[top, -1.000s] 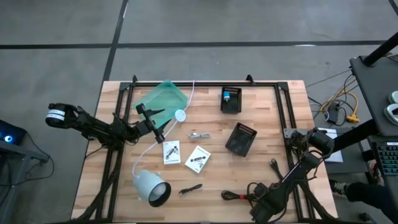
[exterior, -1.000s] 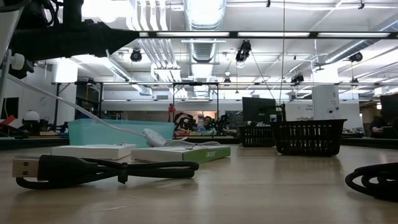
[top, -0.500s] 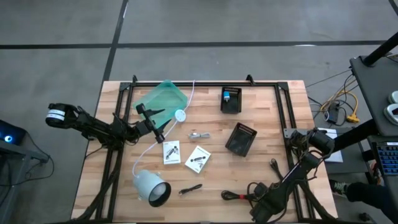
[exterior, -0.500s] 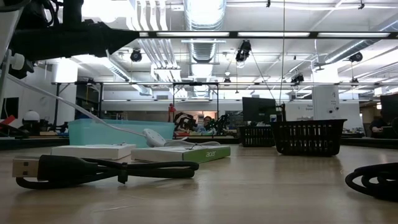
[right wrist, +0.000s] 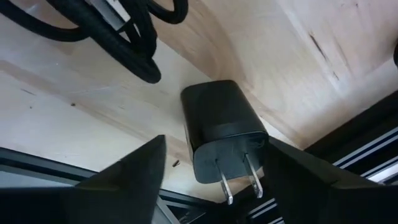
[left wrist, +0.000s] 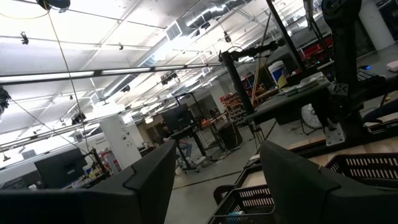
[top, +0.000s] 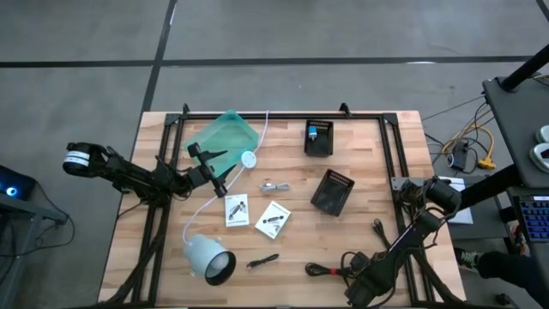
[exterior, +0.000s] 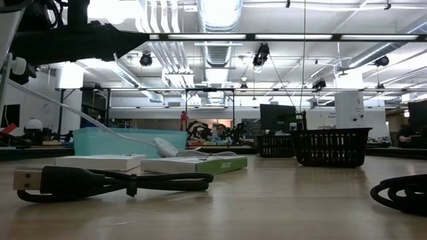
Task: Pick and place items into bin
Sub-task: Put the black charger adapter into the top black bin
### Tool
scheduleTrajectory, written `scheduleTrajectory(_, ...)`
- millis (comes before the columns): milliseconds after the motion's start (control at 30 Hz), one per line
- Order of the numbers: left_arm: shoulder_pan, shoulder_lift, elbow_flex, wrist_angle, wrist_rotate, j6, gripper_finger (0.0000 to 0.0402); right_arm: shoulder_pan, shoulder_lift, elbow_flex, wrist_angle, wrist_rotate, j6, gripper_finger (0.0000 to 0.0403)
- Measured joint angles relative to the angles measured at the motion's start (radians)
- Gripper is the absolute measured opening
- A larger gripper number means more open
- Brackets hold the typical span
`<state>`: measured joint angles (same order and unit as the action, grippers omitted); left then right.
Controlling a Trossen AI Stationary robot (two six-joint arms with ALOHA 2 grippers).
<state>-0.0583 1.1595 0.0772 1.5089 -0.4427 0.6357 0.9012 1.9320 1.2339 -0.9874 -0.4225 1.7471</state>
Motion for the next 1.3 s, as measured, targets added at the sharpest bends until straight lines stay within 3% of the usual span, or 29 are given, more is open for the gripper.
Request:
scheduleTrajectory(233, 0.0, 0.0, 0.0, 0.0, 0.0, 0.0, 0.0217, -0.001, 0.0, 0.018, 0.005, -0.002, -0.104, 0.0135)
scheduleTrajectory(533, 0.0, 0.0, 0.0, 0.0, 0.0, 0.0, 0.0217, -0.003, -0.001, 0.076, 0.0, 0.022, -0.136, 0.0134)
scheduleTrajectory(733, 0.0, 0.0, 0.0, 0.0, 0.0, 0.0, 0.0217, -0.02, -0.007, 0.098, -0.004, 0.218, -0.06, 0.0134)
scheduleTrajectory(900, 0.0, 0.0, 0.0, 0.0, 0.0, -0.001, 0.0217, -0.034, -0.044, 0.125, -0.003, 0.464, -0.058, 0.0134)
scheduleTrajectory(1300, 0.0, 0.0, 0.0, 0.0, 0.0, -0.001, 0.0217, -0.064, -0.134, 0.132, -0.019, 0.899, -0.238, 0.0134)
